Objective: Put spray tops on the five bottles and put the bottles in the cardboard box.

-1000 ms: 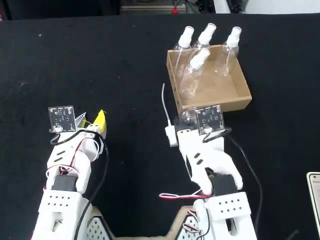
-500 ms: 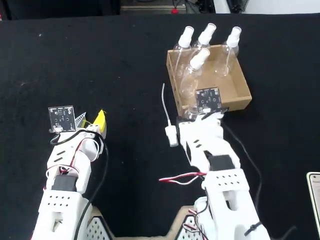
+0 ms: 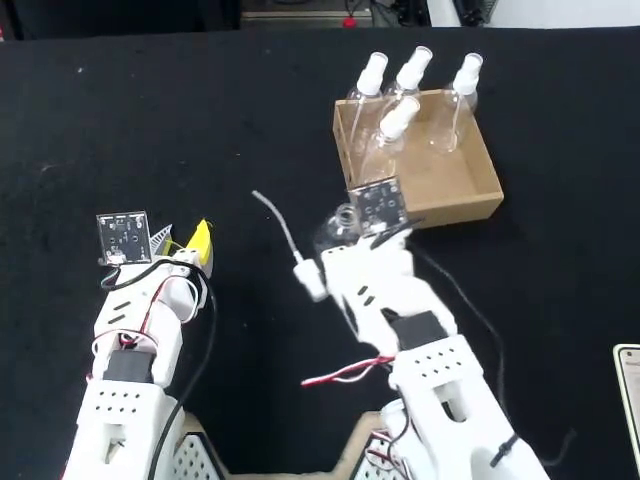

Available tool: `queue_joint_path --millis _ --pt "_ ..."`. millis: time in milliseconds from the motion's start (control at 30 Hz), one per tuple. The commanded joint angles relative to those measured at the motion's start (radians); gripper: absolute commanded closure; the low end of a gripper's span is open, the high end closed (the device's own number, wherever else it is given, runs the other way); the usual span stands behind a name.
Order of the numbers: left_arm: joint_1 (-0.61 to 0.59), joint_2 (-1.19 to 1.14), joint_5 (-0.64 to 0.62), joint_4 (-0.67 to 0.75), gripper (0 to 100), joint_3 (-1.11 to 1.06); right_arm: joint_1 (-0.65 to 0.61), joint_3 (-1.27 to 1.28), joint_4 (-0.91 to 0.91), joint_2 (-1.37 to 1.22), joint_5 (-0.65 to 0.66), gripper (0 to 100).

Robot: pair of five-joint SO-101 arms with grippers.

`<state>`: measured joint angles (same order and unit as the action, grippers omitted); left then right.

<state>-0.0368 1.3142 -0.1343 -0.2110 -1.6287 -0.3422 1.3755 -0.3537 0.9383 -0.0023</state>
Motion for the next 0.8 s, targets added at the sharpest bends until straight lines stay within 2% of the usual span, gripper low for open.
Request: queue_joint_path --millis 0,167,333,433,600,700,767 --pt "-0.007 0.009 -0.008 0.025 83 0.044 -0.075 -0.042 0.032 -0.001 0.000 93.2" --pt "-0.005 0.009 -0.008 0.025 83 0.041 -0.144 -0.050 0.032 0.005 0.002 93.2" --pt "-0.001 0.009 -0.002 0.025 83 0.041 -0.127 -0.088 0.017 0.005 0.002 93.2" --pt "-0.001 0.009 0.000 0.023 83 0.041 -0.075 -0.113 -0.032 0.015 0.002 93.2" --pt "0.001 -0.003 0.008 -0.002 83 0.054 0.124 -0.189 -0.269 0.147 0.002 93.0" --pt "0.051 -0.003 0.084 -0.141 83 0.137 0.193 -0.232 -0.474 0.275 0.006 93.0" --pt "0.113 -0.003 0.146 -0.233 83 0.193 0.224 -0.236 -0.572 0.364 0.068 93.0"
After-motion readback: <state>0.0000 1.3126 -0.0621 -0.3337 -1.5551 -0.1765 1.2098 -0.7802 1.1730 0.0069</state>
